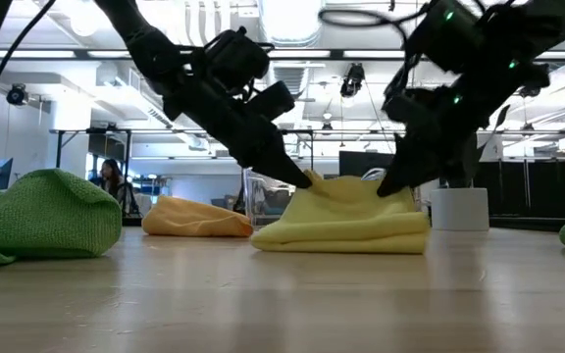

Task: Fold microfiber towels
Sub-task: Fold the yellow microfiber towel

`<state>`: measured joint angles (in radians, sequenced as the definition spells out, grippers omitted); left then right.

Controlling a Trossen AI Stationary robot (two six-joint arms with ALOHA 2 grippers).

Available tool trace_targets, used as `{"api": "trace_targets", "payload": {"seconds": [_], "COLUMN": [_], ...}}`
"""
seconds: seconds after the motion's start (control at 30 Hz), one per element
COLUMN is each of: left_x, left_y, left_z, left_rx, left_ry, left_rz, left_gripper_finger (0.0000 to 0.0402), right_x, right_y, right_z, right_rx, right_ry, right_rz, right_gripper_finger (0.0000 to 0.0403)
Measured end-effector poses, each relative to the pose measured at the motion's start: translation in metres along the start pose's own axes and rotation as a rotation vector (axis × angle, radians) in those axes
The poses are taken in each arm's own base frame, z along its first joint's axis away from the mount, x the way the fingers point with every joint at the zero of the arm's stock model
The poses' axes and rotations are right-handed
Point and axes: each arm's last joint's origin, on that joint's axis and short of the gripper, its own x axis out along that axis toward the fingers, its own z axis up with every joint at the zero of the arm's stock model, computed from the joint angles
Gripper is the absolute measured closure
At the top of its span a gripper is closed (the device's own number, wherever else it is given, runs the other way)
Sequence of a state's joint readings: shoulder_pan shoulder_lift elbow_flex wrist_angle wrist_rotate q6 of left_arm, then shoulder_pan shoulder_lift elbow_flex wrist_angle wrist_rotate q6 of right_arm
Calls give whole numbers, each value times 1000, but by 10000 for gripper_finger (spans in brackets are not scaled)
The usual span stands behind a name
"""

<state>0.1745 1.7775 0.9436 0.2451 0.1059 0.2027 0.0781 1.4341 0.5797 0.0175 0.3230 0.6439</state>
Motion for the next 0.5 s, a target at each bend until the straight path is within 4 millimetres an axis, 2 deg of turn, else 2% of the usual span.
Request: {"api": "trace_targets", "payload": {"seconds": [0.27,0.5], "left_x": [-14,-14], "left_y": [3,2], "left_z": [13,9], "left_rx": [104,120], "left_ry": [-40,-28], "left_rz": [73,60], "left_gripper_finger": [401,401], "right_x": [-22,-29], "right_y": [15,24], "right_z": [-5,-10], "right_rx": [-154,-194], "right_ry": [-66,-106], "right_rz": [32,34], "right_gripper_finger": [394,394]}}
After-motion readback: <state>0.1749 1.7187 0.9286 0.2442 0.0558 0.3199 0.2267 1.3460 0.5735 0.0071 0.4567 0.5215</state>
